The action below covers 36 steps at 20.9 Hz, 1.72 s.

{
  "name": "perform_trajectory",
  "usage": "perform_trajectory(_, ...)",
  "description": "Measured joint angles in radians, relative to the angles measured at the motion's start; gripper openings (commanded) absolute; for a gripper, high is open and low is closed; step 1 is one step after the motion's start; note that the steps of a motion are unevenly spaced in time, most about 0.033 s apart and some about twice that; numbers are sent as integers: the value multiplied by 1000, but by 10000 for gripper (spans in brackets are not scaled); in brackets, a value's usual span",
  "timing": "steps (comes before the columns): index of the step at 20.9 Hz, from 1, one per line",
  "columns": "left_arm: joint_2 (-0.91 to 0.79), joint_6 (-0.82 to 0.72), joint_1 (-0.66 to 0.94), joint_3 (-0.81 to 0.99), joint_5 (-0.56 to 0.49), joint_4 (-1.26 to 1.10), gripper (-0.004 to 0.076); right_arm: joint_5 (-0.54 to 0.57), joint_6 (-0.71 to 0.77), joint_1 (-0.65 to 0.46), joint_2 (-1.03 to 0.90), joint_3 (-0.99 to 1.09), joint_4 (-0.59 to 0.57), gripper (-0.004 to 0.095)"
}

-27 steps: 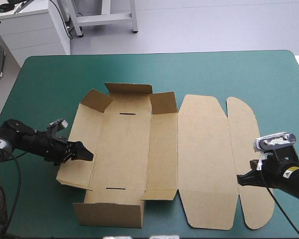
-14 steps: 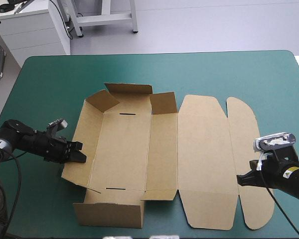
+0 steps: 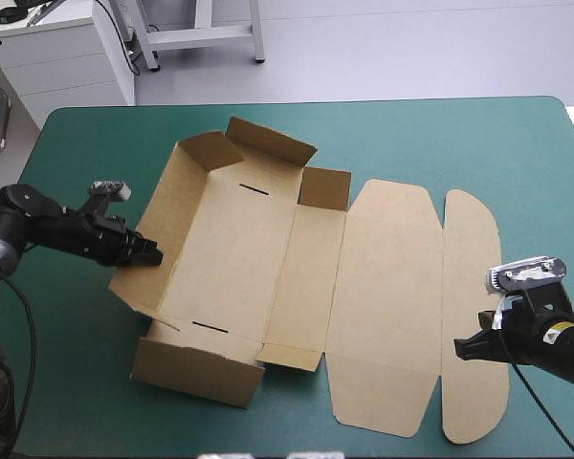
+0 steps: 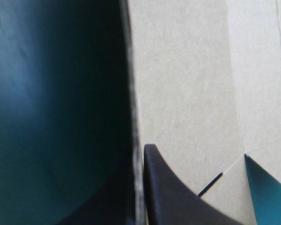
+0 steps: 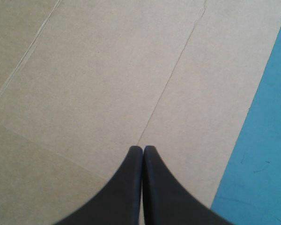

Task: Fold the box

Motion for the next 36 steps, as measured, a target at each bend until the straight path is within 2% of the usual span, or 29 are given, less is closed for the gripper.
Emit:
perform_trajectory(7, 6, -96, -327, -471, 24, 396, -7, -48, 0, 0, 0, -20, 0, -20)
perform_trajectory(14, 61, -12, -589, -512, -112, 643, -8, -64, 0, 0, 0, -108, 0, -20)
perform_trajectory(19, 79, 14, -746, -458, -318, 837, -8, -63, 0, 0, 0, -123, 0, -20)
perform_trajectory(24, 74, 48, -812, -383, -443, 908, -8, -63, 0, 0, 0, -123, 0, -20)
perform_trajectory(29, -36, 55, -909, -152, -707, 1053, -8, -63, 0, 0, 0, -123, 0, -20)
perform_trajectory(30, -52, 56, -915, -118, -735, 1062, -8, -63, 0, 0, 0, -123, 0, -20)
perform_trajectory(33, -139, 57, -922, 37, -905, 1092, -8, -59, 16, 0, 0, -123, 0, -20)
perform_trajectory(36, -181, 60, -925, 134, -1003, 1125, -8, -57, 38, 0, 0, -123, 0, -20)
